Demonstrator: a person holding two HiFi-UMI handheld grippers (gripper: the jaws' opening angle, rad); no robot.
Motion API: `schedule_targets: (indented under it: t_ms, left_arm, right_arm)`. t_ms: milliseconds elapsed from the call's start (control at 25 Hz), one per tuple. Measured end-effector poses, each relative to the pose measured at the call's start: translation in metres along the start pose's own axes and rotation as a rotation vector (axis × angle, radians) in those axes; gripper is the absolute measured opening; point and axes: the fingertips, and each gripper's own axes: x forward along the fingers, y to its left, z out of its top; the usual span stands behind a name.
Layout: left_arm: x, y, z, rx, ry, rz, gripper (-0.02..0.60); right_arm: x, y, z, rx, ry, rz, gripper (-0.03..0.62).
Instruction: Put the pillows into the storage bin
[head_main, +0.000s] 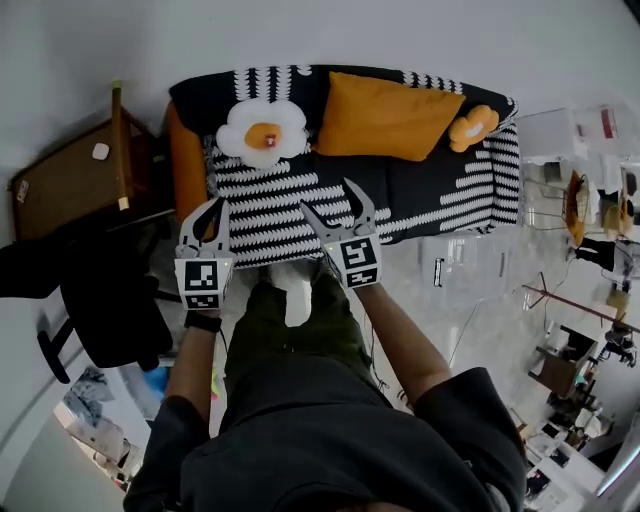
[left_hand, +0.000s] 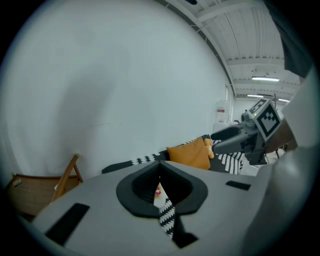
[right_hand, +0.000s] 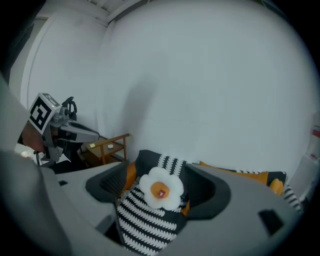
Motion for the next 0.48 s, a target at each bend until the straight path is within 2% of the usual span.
schedule_targets:
  t_ms: [480]
  left_arm:
    - [0.111, 0.032, -0.073, -0.037, 0.066, 0.076, 0.004]
  right_arm:
    - [0.148, -0.048, -0.089, -0.065, 0.091, 0.096, 0.365]
